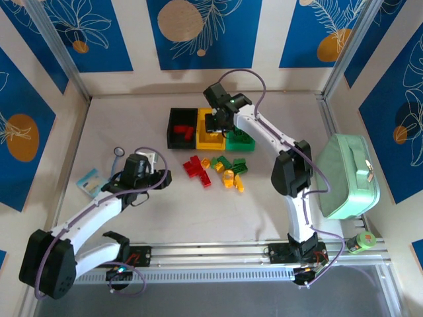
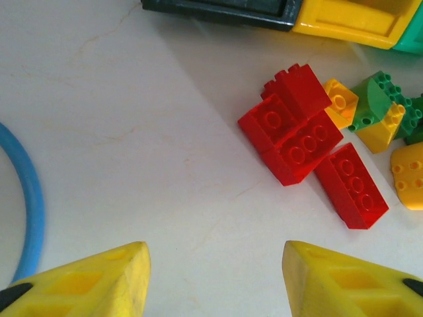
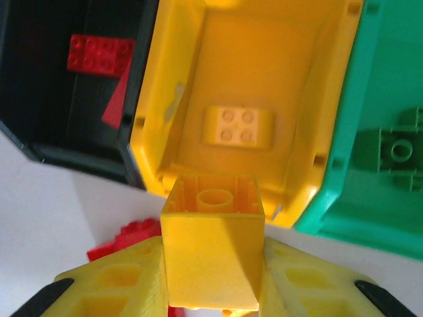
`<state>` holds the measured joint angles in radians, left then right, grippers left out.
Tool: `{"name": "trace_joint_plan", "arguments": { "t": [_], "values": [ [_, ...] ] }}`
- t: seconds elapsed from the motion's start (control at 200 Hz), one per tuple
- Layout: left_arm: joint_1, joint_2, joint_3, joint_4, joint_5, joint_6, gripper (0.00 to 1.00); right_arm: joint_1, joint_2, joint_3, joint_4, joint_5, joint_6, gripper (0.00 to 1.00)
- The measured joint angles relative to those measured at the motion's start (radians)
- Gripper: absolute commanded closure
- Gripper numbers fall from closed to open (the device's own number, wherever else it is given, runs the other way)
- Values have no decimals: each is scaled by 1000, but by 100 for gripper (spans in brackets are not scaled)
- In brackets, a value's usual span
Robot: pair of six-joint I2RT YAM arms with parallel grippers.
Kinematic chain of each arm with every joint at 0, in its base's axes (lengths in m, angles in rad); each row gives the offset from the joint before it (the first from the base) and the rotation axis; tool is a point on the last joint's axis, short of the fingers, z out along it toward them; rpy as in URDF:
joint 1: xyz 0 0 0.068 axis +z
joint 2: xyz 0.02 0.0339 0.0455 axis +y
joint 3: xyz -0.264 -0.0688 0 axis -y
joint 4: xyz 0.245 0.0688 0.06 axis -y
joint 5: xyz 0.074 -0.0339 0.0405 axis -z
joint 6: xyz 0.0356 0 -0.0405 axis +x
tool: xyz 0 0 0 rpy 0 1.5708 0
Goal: Sort the legos into containers by color
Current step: Place the lego in the container, then pick up the lego from the center of the table.
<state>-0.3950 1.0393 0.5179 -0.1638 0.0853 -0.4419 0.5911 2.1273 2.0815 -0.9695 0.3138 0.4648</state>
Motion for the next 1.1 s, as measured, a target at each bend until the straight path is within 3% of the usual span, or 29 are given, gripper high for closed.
{"name": "trace_joint_plan", "arguments": {
  "t": [0.38, 0.525, 0.625, 0.83, 1.101],
  "values": [
    [-54, -43, -21, 0, 0, -40, 45, -35, 264, 347, -127, -59, -43, 66],
    [-86, -43, -21, 0, -1, -50, 45, -35, 272, 372, -127, -124, -51, 42],
    [-112, -41, -21, 0, -5, -51, 45, -35, 272, 373, -129, -148, -53, 36],
    [-152, -14, -19, 10, -8, -51, 43, -35, 212, 226, -106, -150, -53, 36],
    [-223, 69, 7, 31, -18, -51, 39, -31, -72, -113, 0, -134, -42, 36]
  ]
}}
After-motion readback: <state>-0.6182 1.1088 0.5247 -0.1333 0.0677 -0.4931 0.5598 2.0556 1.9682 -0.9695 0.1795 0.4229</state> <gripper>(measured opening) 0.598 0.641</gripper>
